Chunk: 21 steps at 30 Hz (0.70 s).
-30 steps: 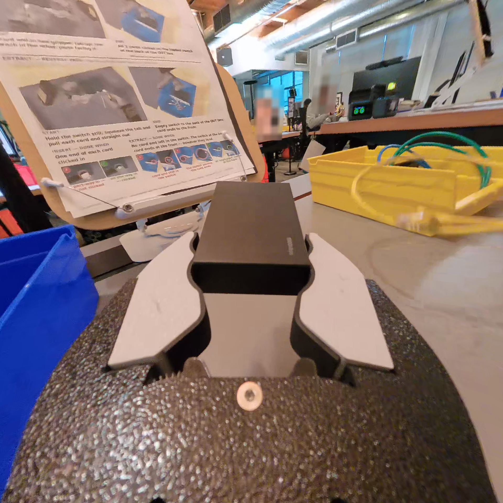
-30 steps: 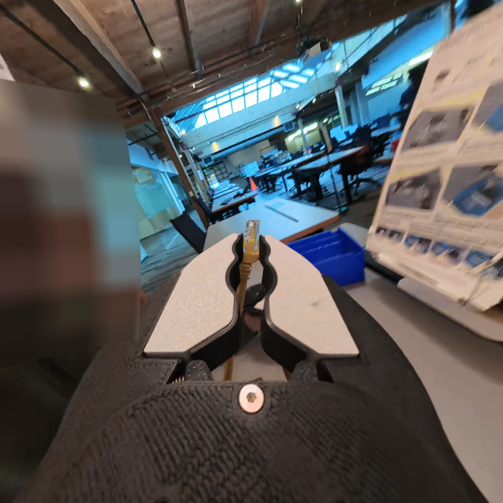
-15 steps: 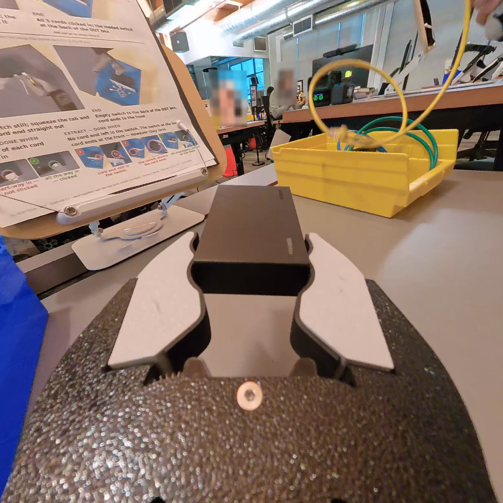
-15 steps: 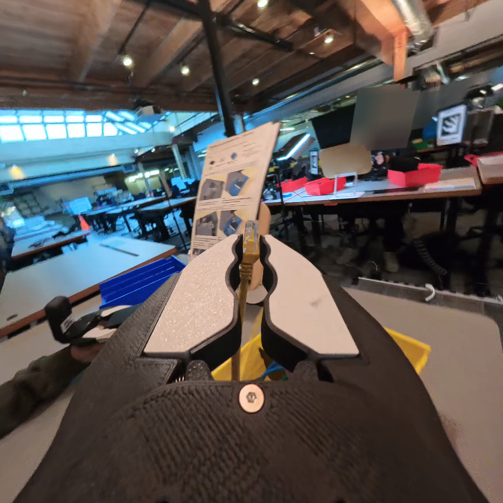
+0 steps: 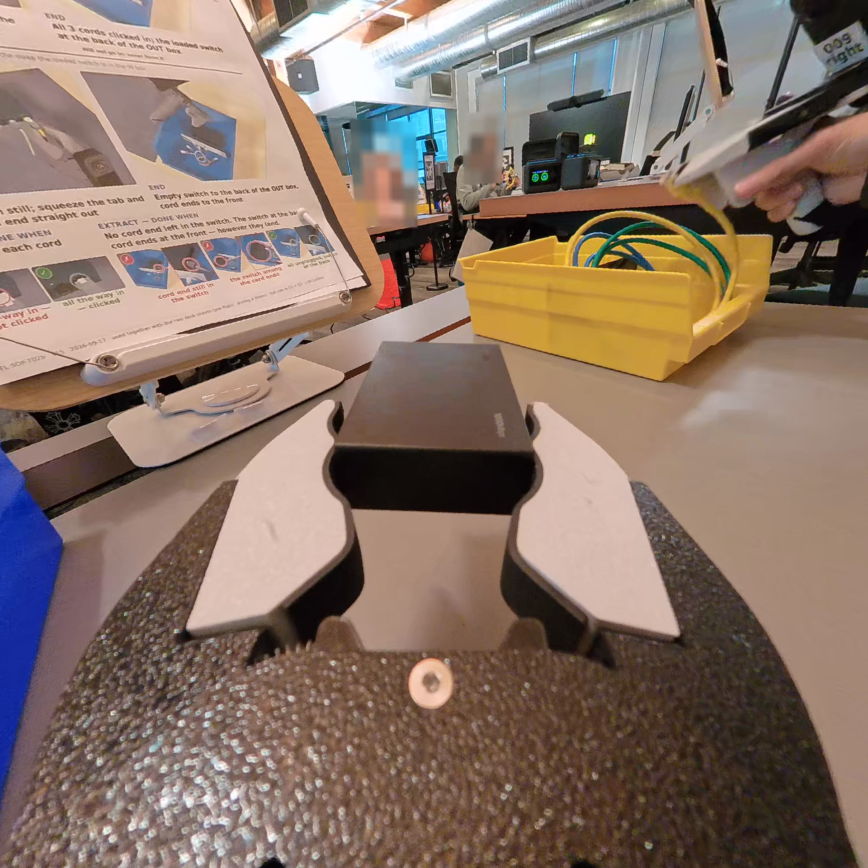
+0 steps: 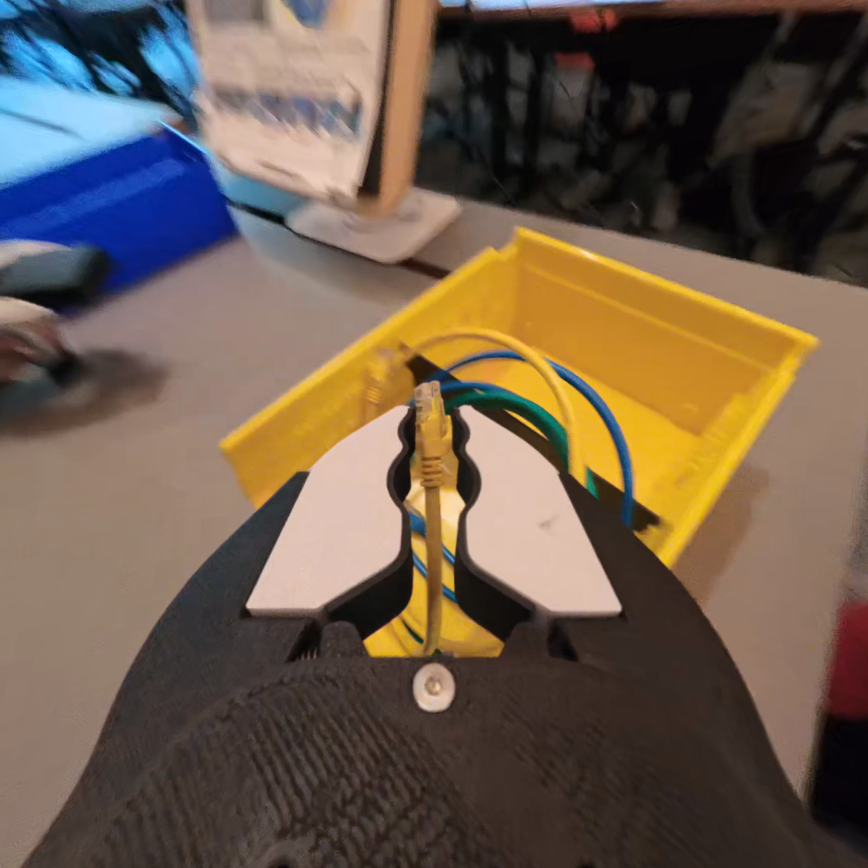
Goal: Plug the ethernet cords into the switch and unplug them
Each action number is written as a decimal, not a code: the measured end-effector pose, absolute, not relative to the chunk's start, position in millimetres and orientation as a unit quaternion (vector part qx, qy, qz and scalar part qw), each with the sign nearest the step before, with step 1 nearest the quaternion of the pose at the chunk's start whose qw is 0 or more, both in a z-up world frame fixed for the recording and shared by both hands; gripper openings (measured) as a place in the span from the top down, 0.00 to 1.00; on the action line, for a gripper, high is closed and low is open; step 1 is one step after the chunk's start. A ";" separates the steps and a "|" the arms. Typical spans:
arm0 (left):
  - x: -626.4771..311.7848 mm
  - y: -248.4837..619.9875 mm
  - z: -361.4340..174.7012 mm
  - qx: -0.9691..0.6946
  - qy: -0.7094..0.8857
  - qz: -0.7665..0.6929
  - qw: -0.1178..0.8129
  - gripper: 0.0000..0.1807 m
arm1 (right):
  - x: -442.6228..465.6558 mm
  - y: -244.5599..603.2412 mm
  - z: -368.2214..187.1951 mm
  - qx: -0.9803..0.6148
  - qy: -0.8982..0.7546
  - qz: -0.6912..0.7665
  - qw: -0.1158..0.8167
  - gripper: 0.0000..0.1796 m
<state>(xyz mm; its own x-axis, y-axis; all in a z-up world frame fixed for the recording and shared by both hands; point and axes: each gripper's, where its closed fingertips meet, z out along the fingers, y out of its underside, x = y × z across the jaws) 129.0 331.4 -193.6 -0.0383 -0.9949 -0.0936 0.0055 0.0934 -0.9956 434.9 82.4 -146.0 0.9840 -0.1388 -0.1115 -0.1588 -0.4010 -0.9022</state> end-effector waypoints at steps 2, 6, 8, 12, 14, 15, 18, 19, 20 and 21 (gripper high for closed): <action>128.9 330.6 -193.9 -0.466 0.532 -0.489 0.510 0.60 | 454.5 76.6 -158.5 -0.859 0.133 -0.046 0.493 0.79; 130.4 325.7 -197.3 -0.468 0.545 -0.487 0.496 0.60 | 475.8 51.7 -139.4 -0.858 0.207 -0.205 0.424 0.39; 132.0 322.2 -199.5 -0.470 0.554 -0.483 0.488 0.60 | 450.3 62.7 -111.0 -0.833 0.191 -0.243 0.459 0.39; 133.2 301.9 -198.3 -0.443 0.579 -0.512 0.455 0.61 | 303.4 146.9 -91.0 -0.810 -0.004 -0.023 0.586 0.40; 131.1 285.0 -192.2 -0.417 0.583 -0.555 0.423 0.60 | 222.8 173.2 -107.1 -0.786 -0.133 0.130 0.589 0.43; 129.1 277.0 -187.7 -0.401 0.582 -0.578 0.407 0.60 | 198.1 183.5 -117.9 -0.776 -0.159 0.179 0.583 0.45; 120.5 258.3 -174.3 -0.358 0.575 -0.637 0.368 0.60 | 148.9 209.9 -144.0 -0.738 -0.206 0.272 0.582 0.53; 117.4 253.7 -170.5 -0.344 0.573 -0.651 0.360 0.60 | 138.9 218.4 -151.6 -0.729 -0.217 0.279 0.586 0.52; 114.6 249.8 -167.9 -0.333 0.573 -0.662 0.351 0.60 | 129.2 225.2 -154.4 -0.714 -0.228 0.288 0.596 0.54; 112.6 246.9 -166.4 -0.326 0.575 -0.667 0.345 0.60 | 123.0 232.5 -155.9 -0.701 -0.232 0.287 0.610 0.56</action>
